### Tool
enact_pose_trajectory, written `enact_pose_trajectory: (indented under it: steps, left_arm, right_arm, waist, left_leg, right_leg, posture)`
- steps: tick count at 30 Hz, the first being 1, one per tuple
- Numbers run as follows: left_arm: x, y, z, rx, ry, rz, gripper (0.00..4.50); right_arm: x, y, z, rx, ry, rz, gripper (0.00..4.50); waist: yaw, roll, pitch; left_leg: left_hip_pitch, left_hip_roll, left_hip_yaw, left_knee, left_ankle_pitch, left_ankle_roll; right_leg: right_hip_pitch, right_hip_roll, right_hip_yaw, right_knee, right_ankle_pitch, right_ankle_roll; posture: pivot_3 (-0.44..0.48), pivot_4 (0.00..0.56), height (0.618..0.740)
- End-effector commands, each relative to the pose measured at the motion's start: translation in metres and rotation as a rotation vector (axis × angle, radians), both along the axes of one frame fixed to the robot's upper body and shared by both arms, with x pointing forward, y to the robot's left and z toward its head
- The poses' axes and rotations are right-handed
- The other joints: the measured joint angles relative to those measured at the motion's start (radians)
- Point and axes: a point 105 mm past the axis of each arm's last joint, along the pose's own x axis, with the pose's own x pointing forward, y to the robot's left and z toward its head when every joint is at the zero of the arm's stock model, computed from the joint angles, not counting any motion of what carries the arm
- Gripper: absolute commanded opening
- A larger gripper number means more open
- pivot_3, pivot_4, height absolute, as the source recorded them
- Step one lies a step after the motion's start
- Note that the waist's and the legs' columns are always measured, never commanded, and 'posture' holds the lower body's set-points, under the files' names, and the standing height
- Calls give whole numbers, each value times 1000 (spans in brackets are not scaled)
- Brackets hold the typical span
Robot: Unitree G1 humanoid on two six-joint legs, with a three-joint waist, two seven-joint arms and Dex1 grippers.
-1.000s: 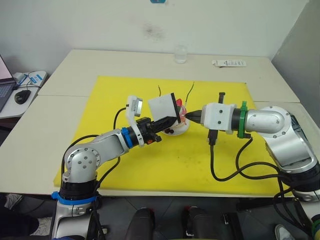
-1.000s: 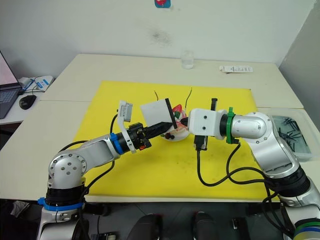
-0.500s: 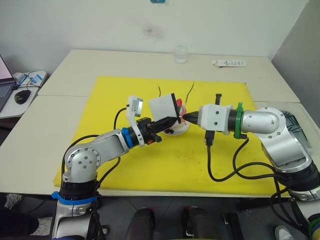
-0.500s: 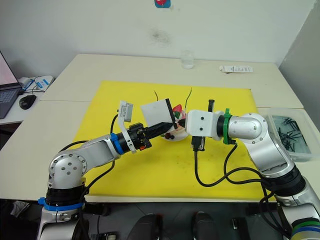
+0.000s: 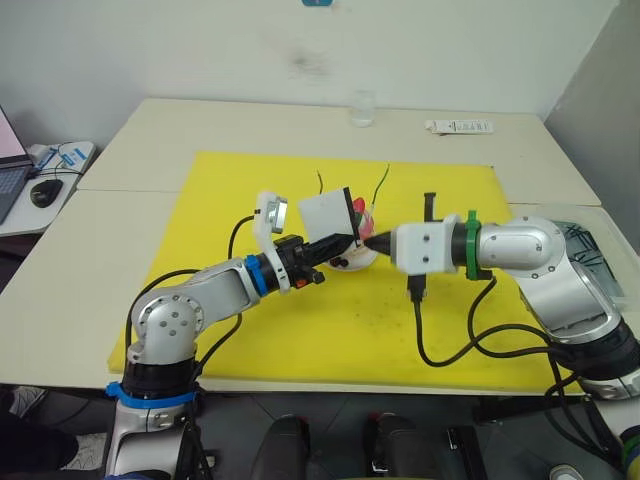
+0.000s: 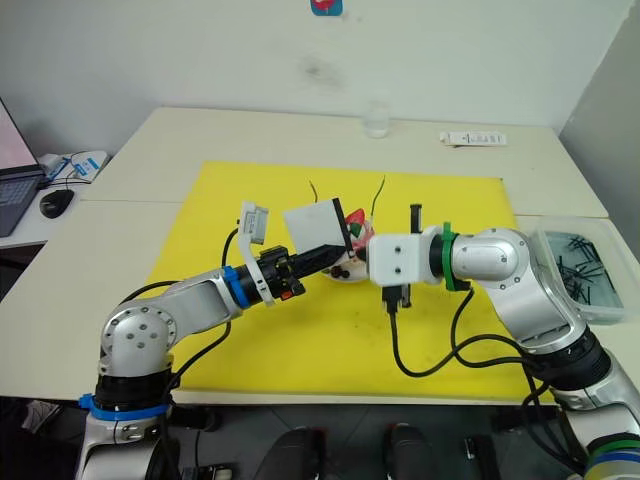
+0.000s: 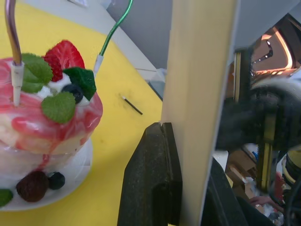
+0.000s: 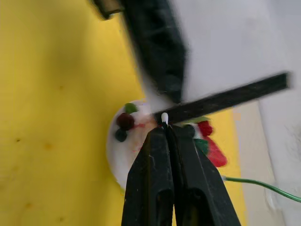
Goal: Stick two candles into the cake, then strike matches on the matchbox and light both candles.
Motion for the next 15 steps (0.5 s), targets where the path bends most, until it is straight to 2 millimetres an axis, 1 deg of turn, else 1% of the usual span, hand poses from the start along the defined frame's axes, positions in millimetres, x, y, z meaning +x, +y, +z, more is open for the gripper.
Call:
enact_pose_trajectory:
  steps: [1, 2, 3, 4, 6, 7, 8, 9, 11, 13, 15]
  left_arm:
    - [-1, -5, 102, -136, -295, -46, 0]
    - [-3, -3, 111, -143, -312, -52, 0]
    - [-4, -2, 113, -141, -312, -55, 0]
    - [-6, 0, 108, -125, -301, -58, 0]
    - [-10, 2, 83, -71, -251, -53, 0]
    - [-10, 3, 75, -52, -235, -48, 0]
    - [-12, 4, 64, -33, -213, -46, 0]
    - [-13, 4, 56, -21, -195, -41, 0]
    - [-16, 5, 43, -9, -161, -42, 0]
    - [-17, 5, 33, 5, -135, -37, 0]
    - [-17, 8, 19, 31, -98, -23, 0]
  right_arm:
    - [-3, -21, -4, -91, 22, 4, 43]
    - [1, -27, 4, -70, 3, -29, 43]
    - [5, -31, 10, -53, -14, -55, 43]
    - [8, -36, 17, -31, -23, -86, 43]
    - [14, -43, 30, 18, -53, -142, 43]
    - [16, -45, 33, 32, -63, -157, 43]
    - [18, -46, 38, 59, -73, -179, 43]
    - [20, -47, 42, 83, -83, -197, 43]
    - [21, -48, 48, 110, -98, -218, 43]
    - [23, -48, 52, 131, -109, -229, 43]
    - [24, -44, 57, 162, -119, -233, 43]
  waist:
    - [8, -3, 2]
    - [8, -3, 2]
    - [2, 0, 1]
    - [-7, 3, -1]
    - [-21, 7, -3]
    - [-24, 7, -4]
    - [-24, 6, -3]
    - [-23, 5, -2]
    - [-16, 3, -1]
    - [-15, 3, -1]
    - [-15, 3, -1]
  left_leg:
    - [-3, 0, -1, 2, 1, 1]
    - [-5, 0, -1, 3, 1, 2]
    - [-5, -1, 1, 3, 1, 2]
    - [-3, -1, 5, 2, 1, 2]
    - [4, -2, 9, -2, 1, 3]
    - [7, -1, 9, -2, 0, 3]
    - [9, 1, 8, -3, 0, 3]
    - [6, 3, 4, -3, 1, 2]
    - [3, 5, 0, -3, 1, 2]
    - [4, 3, -1, -3, 1, 2]
    - [5, 3, -1, -3, 1, 2]
  right_leg:
    - [-1, 1, -1, 0, 0, 0]
    - [-2, 2, 0, 0, 1, 1]
    - [-2, 1, 1, -1, 2, 1]
    - [-1, 0, 4, -2, 2, 2]
    - [4, -2, 6, -6, 1, 4]
    - [8, -3, 7, -8, 0, 4]
    - [9, -3, 6, -8, 0, 4]
    - [8, -2, 5, -8, 0, 3]
    - [4, 0, 2, -5, -1, 2]
    - [4, -1, 2, 1, -4, -3]
    - [4, -1, 2, 1, -4, -3]
  posture:
    - [0, 150, 740]
    - [0, 150, 740]
    - [0, 150, 740]
    - [0, 150, 740]
    - [0, 150, 740]
    - [0, 150, 740]
    - [0, 150, 740]
    - [0, 150, 740]
    - [0, 150, 740]
    - [0, 150, 740]
    - [0, 150, 740]
